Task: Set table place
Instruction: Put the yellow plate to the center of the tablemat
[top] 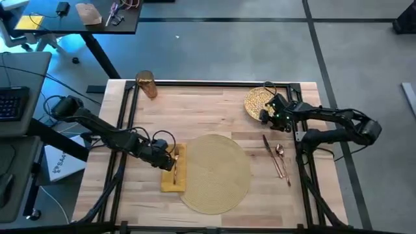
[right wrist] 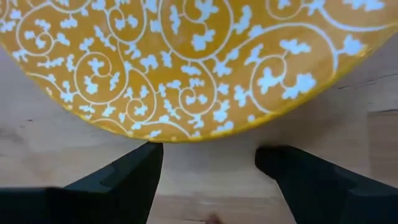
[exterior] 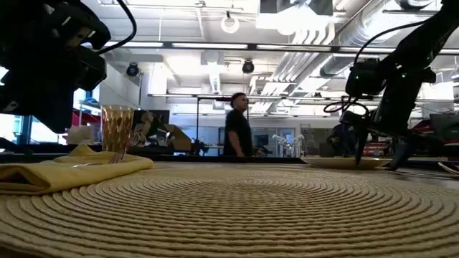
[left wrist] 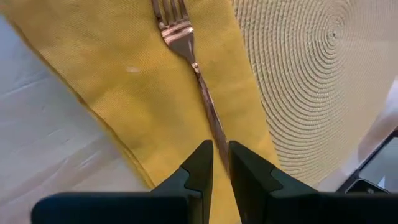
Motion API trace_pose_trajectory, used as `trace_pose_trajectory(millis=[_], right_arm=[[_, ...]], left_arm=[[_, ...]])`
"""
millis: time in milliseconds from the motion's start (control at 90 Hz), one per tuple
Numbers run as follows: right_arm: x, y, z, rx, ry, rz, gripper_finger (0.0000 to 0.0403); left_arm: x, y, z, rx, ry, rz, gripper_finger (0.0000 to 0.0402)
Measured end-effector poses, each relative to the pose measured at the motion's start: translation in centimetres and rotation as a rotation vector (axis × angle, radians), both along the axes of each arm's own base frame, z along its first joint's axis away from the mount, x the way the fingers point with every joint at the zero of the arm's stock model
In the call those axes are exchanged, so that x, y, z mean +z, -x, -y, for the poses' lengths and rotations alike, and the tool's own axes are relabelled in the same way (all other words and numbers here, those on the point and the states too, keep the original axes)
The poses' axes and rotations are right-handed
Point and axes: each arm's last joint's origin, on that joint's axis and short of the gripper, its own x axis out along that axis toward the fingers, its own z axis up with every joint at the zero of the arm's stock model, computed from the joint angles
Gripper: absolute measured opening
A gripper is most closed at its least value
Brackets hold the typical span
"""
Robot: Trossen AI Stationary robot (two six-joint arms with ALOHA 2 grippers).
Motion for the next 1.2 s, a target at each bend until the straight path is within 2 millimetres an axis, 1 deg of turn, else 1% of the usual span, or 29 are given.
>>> trace_pose_trajectory(millis=[144,289,411,544,733,889,978,1078,1200], right_arm=[[0.4,0.2,0.7,-0.033,0.05,0.048,0.0282],[1.0,0.2,2.0,-0.092,0.181,0.076,0.0282],[1.2,-0.1,2.1,-0.137,0.167,0.133,0.0282],[1.0,0.1,1.9,-0.15,0.135,0.116,0.0281],[0.8,0.2,1.5,-0.114,0.073,0.114,0.0281],[1.0,0.0,1.2,-0.037,0.014,0.159,0.0281],[1.5,0.1,1.1,-0.013,-0.001,0.138,0.0281],[1.9,0.5,0.8,-0.024,-0.008,0.087,0.0281],[2.4,1.0,0.3,-0.03,-0.019,0.073,0.0281]], left_arm=[[0.1,-0.1,0.0,0.001,0.005,0.01,0.0035],[0.1,-0.1,0.0,0.003,0.005,0.011,0.0035],[0.1,-0.1,0.0,0.007,0.006,0.011,0.0035],[0.1,-0.1,0.0,0.016,0.005,0.013,0.0035],[0.1,-0.1,0.0,0.034,0.003,0.016,0.0035],[0.1,-0.1,0.0,0.035,0.003,0.016,0.0035],[0.1,-0.1,0.0,0.035,0.003,0.016,0.0035],[0.1,-0.1,0.0,0.035,0.002,0.016,0.0035],[0.1,-0.1,0.0,0.03,-0.002,0.018,0.0035]])
